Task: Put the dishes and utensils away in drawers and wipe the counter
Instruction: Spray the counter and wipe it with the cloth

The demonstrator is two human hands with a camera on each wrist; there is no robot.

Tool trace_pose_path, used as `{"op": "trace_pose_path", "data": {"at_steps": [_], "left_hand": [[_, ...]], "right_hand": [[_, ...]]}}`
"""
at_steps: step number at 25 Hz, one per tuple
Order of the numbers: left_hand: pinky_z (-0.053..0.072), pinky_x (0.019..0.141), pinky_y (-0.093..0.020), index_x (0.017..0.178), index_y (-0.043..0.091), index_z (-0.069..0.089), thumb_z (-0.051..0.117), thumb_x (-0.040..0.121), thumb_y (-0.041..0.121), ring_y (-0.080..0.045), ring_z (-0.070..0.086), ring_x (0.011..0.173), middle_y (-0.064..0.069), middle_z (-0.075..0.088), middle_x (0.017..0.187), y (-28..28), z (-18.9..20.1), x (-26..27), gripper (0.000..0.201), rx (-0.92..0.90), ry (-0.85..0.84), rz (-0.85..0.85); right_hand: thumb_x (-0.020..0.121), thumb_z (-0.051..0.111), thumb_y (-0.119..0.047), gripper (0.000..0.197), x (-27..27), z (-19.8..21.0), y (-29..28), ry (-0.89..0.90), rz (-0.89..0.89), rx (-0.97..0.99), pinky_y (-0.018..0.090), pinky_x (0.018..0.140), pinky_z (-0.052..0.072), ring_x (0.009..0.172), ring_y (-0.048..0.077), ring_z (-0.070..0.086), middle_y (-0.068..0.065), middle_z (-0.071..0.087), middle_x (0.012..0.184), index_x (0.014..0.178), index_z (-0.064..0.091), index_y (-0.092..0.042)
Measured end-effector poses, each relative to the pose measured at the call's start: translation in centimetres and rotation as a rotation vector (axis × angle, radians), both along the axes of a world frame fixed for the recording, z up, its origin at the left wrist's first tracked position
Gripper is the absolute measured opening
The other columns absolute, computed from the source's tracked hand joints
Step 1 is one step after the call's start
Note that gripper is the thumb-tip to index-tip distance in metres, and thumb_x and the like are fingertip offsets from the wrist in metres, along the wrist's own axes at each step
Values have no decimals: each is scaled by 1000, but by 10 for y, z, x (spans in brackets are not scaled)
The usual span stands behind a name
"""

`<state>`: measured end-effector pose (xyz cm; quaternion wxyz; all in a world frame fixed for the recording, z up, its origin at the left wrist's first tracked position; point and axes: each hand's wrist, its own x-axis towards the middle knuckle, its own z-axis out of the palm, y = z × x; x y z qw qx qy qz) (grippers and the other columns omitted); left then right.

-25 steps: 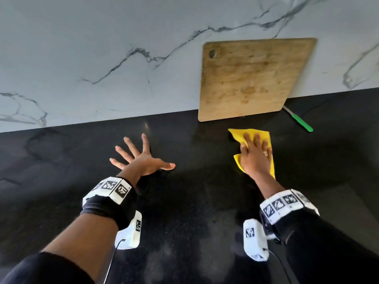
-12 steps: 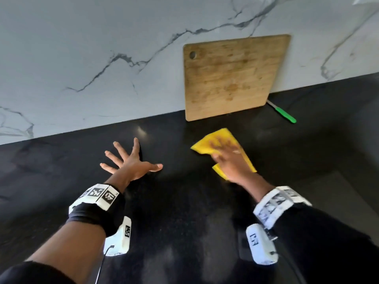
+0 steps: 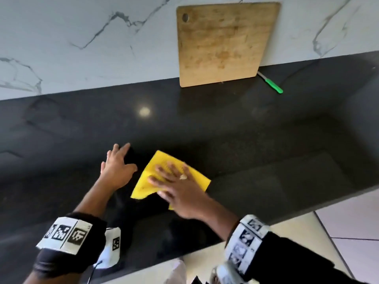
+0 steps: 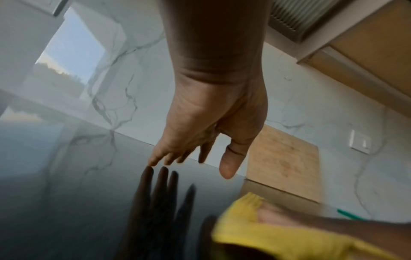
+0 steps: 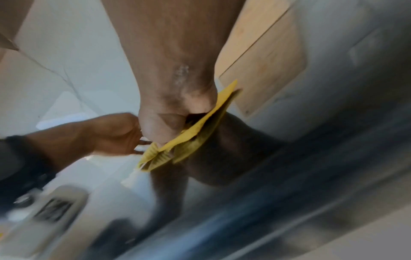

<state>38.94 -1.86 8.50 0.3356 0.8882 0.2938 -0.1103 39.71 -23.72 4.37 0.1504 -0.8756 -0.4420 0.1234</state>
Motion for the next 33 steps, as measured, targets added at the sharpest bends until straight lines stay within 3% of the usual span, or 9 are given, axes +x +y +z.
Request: {"op": "trace_pose_path", "data": {"at_steps": [3, 7, 12, 15, 18, 21, 25, 28, 33], "left_hand": [[-4, 119, -50, 155, 33, 10, 58, 94, 42, -26, -13, 150, 0, -13, 164, -46, -5, -38, 79, 132, 131, -196], [-15, 115, -51, 154, 36, -8, 39, 98, 55, -26, -25, 146, 2, -27, 160, -112, -18, -96, 76, 154, 129, -329], [-8, 118, -46, 157, 24, -2, 10, 90, 67, -23, -16, 149, 1, -16, 162, -150, -47, -186, 80, 296, -73, -326], [-8, 119, -43, 157, 21, -1, 18, 94, 61, -20, -16, 150, 1, -13, 163, -147, -57, -211, 77, 358, -128, -316], [-18, 117, -40, 155, 23, -9, 13, 92, 60, -20, -25, 147, 1, -21, 161, -154, -56, -211, 76, 366, -131, -295], [-20, 116, -40, 156, 22, -4, 16, 90, 56, -20, -24, 147, 2, -17, 162, -163, -54, -206, 76, 301, -182, -216], [-5, 119, -49, 152, 16, 30, 45, 81, 24, -26, 2, 151, -2, 15, 163, -169, -59, -204, 74, 229, -359, -63], [-4, 118, -50, 144, 20, 44, 46, 72, 19, -27, 9, 150, -1, 27, 159, -176, -54, -200, 72, 208, -406, 19], [-9, 116, -52, 133, 28, 53, 55, 91, 22, -26, 7, 151, 3, 31, 157, -210, -41, -173, 43, 158, -354, -91]], "right_hand": [[93, 26, -49, 54, 50, -3, -98, -45, -385, 80, 57, 115, 14, 146, 33, 28, 0, 28, 158, 144, 38, -38], [98, 22, -48, 54, 20, -8, -165, -70, -768, 49, 58, 117, 11, 149, 36, 16, 1, 21, 162, 149, 35, -36], [101, 26, -44, 49, -112, -18, -88, -96, -120, 91, 50, 120, 4, 151, 28, 7, -4, 19, 162, 148, 36, -39], [102, 30, -42, 46, -80, -7, -147, -132, 62, 139, 35, 121, 4, 150, 21, 14, -8, 25, 159, 147, 39, -37], [101, 31, -40, 47, -28, -12, -202, -212, -261, 155, 40, 120, 15, 146, 27, 29, 1, 35, 155, 146, 41, -31], [98, 26, -45, 53, -46, -16, -154, -224, -676, 86, 56, 117, 18, 146, 37, 25, 6, 33, 157, 145, 45, -31], [103, 36, -34, 46, -120, -35, -116, -414, -123, 173, 54, 118, 17, 148, 35, 19, 4, 27, 160, 150, 36, -34], [99, 36, -13, 62, -88, -32, -158, -583, 303, 24, 49, 119, 19, 149, 33, 18, 4, 17, 163, 154, 21, -36], [90, 37, -1, 69, -24, -28, -288, -755, 463, -163, 50, 119, 20, 149, 34, 17, 2, 15, 163, 153, 28, -27]]}}
